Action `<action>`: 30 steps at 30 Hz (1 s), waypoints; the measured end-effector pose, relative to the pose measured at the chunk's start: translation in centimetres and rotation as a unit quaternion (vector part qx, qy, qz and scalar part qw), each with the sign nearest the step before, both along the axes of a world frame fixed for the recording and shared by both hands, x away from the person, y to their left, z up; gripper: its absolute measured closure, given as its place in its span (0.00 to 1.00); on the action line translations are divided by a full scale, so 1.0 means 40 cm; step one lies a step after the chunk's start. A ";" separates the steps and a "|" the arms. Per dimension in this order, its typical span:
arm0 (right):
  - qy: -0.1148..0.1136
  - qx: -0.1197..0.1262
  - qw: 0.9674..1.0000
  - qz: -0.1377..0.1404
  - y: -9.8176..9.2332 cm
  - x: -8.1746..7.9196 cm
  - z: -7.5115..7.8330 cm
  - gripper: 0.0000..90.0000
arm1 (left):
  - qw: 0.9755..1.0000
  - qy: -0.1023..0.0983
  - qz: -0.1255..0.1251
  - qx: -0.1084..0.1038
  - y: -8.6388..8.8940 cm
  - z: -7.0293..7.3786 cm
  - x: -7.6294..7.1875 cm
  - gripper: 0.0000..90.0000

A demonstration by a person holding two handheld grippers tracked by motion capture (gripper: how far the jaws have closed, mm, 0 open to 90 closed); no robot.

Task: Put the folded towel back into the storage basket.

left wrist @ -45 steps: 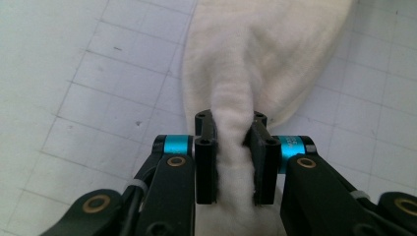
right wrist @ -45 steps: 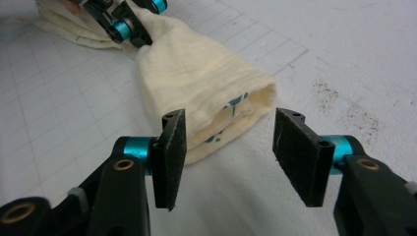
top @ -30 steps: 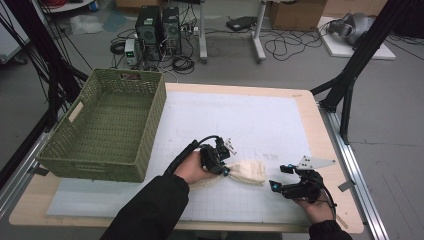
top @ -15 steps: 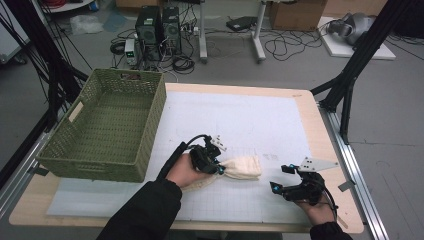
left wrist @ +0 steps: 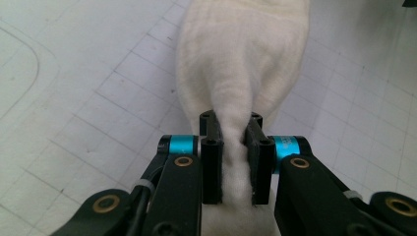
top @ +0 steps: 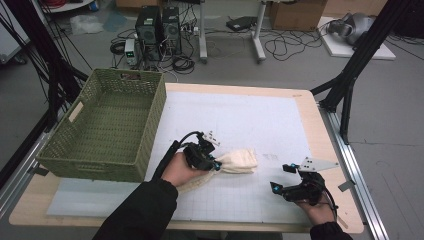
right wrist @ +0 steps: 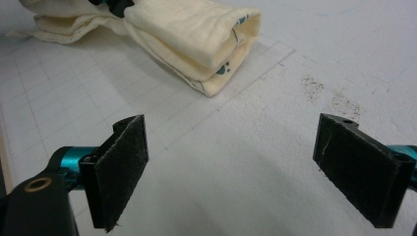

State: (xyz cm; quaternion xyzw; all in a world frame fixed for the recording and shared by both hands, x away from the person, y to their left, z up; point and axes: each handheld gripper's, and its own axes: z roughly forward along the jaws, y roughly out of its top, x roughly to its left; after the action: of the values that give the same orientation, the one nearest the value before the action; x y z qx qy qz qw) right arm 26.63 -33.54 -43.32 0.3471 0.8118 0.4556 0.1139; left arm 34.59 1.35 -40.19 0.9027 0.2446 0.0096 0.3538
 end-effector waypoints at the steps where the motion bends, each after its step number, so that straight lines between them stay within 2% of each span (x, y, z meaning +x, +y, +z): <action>1: 0.000 0.000 1.000 0.000 0.000 0.000 0.000 0.14 | 1.000 0.002 0.001 -0.003 0.002 0.001 0.001 0.89; 13: -0.002 0.003 1.000 0.002 0.004 -0.001 0.002 0.14 | 1.000 0.001 0.018 -0.019 0.031 0.019 0.000 0.89; 30: 0.000 0.004 1.000 0.005 0.008 -0.003 0.002 0.14 | 0.998 0.015 0.041 -0.050 0.056 0.036 0.003 0.89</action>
State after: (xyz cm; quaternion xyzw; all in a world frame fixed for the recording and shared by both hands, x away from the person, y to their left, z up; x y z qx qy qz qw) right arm 26.52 -33.23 -43.24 0.3438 0.8117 0.4591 0.1106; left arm 34.71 3.58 -38.74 0.8735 0.2864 -0.0016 0.3937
